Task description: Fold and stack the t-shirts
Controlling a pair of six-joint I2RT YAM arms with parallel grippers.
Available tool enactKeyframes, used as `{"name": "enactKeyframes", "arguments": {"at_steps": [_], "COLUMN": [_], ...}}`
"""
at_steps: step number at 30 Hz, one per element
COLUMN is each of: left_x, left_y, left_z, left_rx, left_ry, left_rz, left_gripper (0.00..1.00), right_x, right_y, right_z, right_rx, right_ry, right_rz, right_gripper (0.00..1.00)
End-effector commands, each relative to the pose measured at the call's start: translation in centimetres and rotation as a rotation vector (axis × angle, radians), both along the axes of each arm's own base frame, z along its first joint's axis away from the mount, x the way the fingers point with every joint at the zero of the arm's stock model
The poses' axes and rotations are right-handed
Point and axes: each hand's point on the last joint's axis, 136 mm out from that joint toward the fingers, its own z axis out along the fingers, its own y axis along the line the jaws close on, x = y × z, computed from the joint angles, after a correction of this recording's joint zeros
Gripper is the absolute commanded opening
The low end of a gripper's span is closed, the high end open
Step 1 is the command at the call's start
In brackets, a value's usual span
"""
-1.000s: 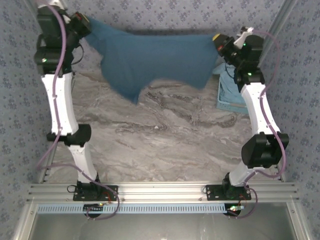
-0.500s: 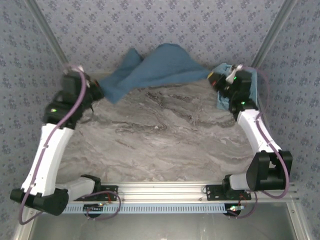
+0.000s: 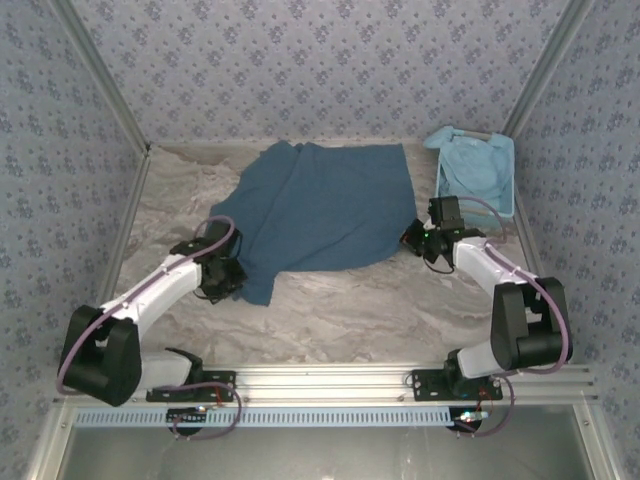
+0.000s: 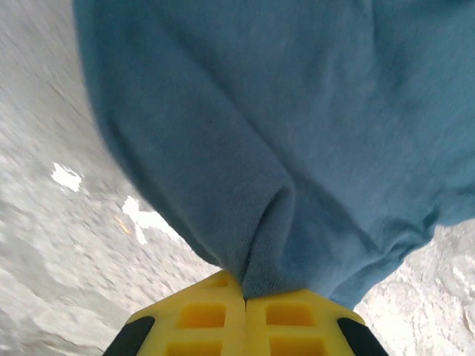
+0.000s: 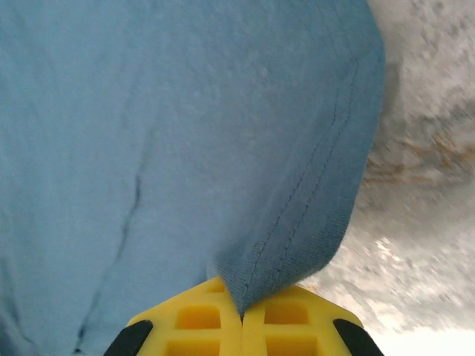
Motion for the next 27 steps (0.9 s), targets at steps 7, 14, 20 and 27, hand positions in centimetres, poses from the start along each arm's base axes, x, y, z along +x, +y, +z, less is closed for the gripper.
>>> {"name": "enactKeyframes", "arguments": {"at_steps": [7,14,20,27], "left_x": [-2.5,-4.5,-6.5,-7.4], "left_y": [-2.3,0.0,-0.5,-0.4], "left_z": [2.6,3.6,0.9,0.1], "left_rx": [-0.051,0.001,-0.048,-0.043], "left_ry": [0.008,-0.002,0.087,0.123], "left_rz": [0.085,0.084,0.100,0.097], "left_gripper": [0.00,0.00,0.00,0.00], "right_x": [-6.9,-9.6,-11.5,-13.2], "right_y": [-3.1,-4.5,-5.9,-6.2], "right_z": [1.8,2.2,1.0,-1.0], "right_rx": [-0.162,-0.242,-0.286,-0.283], "right_ry": [0.063,0.093,0.170,0.247], "right_rz": [-0.025,0.011,0.008,0.007], "right_gripper": [0.00,0.00,0.00,0.00]}}
